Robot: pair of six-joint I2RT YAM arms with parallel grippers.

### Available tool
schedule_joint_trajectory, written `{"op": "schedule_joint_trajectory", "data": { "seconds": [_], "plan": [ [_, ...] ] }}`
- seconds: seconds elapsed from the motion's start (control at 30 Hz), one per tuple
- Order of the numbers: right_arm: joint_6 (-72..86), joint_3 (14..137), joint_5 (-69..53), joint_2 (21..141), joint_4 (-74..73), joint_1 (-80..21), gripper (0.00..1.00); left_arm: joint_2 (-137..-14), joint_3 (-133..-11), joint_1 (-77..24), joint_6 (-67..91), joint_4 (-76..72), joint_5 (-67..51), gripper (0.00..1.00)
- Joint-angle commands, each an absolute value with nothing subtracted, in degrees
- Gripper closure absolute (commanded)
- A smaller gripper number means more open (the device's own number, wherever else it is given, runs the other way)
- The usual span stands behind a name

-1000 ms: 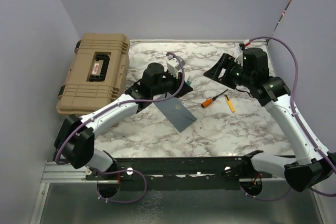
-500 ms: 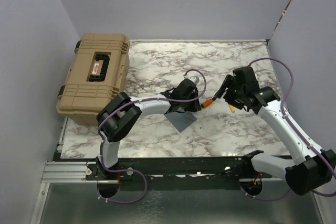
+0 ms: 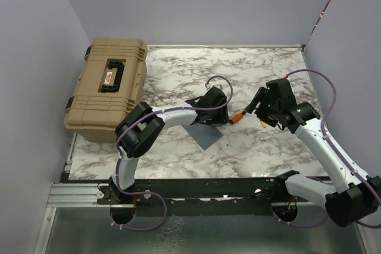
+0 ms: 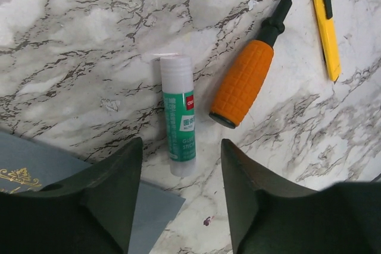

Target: Place the letter into the envelope and seal it

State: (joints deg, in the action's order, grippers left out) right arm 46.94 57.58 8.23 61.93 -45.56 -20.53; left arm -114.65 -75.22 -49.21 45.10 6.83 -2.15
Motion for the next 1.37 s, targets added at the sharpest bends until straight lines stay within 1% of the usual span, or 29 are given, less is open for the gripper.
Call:
{"op": "schedule_joint_trajectory", "data": {
  "seconds": [0.0,0.07,0.17,0.23,0.27,0.3,0.4,0.53,0.73,0.83,0.93,1.03,1.33],
  "plan": [
    [47.68,59.08,10.21,61.59,-47.42,-20.3,0.26,-110.73,-76.18,-48.34,43.45,8.65,-0.8,0.41],
    [47.12,59.72,11.36,61.27,-47.82,-20.29,0.25,-106.53,-75.59,-47.66,42.29,9.01,-0.44,0.35],
    [46.69,61.66,14.55,61.18,-50.29,-20.3,0.25,-99.96,-74.87,-46.88,38.95,11.07,4.62,0.26],
    [46.01,63.28,16.04,60.99,-52.19,-20.29,0.24,-95.14,-74.57,-46.66,35.91,13.91,10.49,0.21],
    [45.44,64.07,16.79,60.85,-53.18,-20.3,0.23,-92.44,-74.33,-46.59,34.58,15.7,13.61,0.02],
    [45.0,65.18,17.68,60.68,-54.57,-20.3,0.21,-89.98,-74.09,-46.51,33.21,17.73,17.2,0.01],
    [44.64,68.98,19.95,59.95,-59.62,-20.3,0.2,-81.96,-74.39,-46.41,31.58,24.23,26.51,0.01],
    [43.34,75.8,21.05,58.7,-65.82,-20.3,0.18,-71.12,-76.27,-46.36,29.41,33.21,33.51,0.01],
    [42.05,82.45,22.17,54.23,-68.77,-20.3,0.16,-54.9,-78.0,-46.39,25.16,38.18,38.38,0.01],
    [41.3,84.7,21.56,52.45,-68.68,-20.3,0.1,-48.41,-79.23,-46.38,22.56,39.51,40.16,0.01],
    [41.07,87.03,20.87,51.87,-70.16,-20.26,0.05,-44.13,-80.6,-46.4,20.07,41.47,40.68,0.01],
    [39.91,87.71,18.66,51.27,-70.56,-20.3,0.04,-41.76,-81.99,-46.39,19.69,44.33,41.2,0.01],
    [40.97,86.24,15.77,49.42,-72.98,-20.3,0.02,-38.57,-81.82,-46.4,21.54,49.89,40.15,0.01]
  ]
}}
